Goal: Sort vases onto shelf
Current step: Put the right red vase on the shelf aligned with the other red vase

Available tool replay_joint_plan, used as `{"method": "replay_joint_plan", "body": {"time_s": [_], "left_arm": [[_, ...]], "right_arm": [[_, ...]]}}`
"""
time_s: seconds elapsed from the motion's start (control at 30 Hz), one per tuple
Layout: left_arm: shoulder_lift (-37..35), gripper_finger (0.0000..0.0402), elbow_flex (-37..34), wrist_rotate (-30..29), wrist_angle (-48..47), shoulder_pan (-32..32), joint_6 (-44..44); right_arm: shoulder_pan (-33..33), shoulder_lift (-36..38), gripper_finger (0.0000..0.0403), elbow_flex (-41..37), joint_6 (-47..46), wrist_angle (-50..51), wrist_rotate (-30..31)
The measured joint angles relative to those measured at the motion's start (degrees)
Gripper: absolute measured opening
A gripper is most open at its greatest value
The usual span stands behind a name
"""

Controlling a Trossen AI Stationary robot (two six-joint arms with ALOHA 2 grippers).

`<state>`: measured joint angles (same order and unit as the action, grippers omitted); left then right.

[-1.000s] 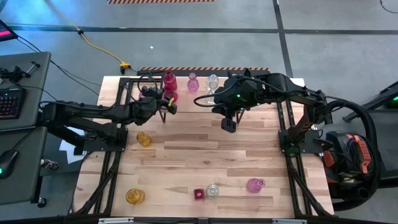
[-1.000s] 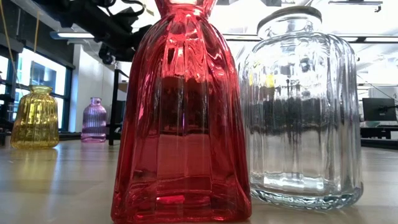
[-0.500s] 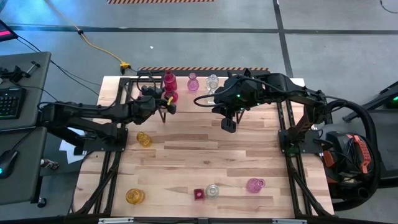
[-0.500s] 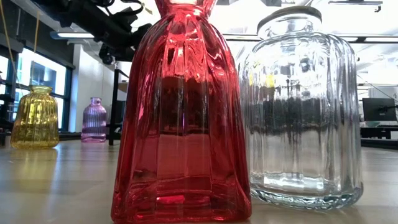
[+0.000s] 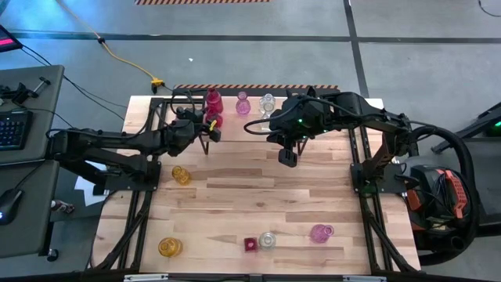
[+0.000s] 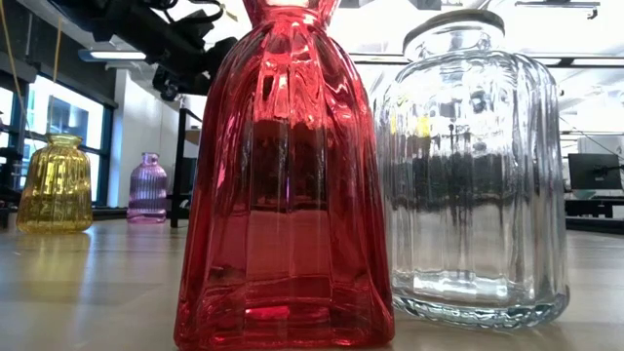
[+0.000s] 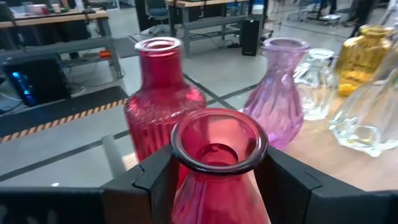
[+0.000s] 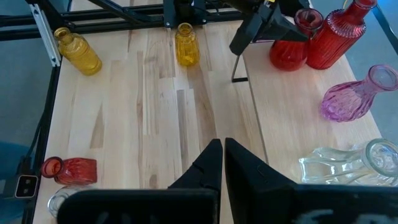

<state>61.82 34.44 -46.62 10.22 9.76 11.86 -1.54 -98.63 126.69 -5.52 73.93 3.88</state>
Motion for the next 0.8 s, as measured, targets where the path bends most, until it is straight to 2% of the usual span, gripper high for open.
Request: {"method": "replay_joint_plan", "body": {"time_s": [0.6,0.8], "left_arm": [[0.0,0.0186,0.19,0.53,0.11,-0.02,0.33],[-0.07,0.0186,2.72,1.08,-0.88,-0.02,-4.7]], "right_arm": [[0.0,0.0,0.0,0.0,0.0,0.0,0.01],[0.0,0.0,0.0,0.0,-0.01,-0.02,0.01]]}}
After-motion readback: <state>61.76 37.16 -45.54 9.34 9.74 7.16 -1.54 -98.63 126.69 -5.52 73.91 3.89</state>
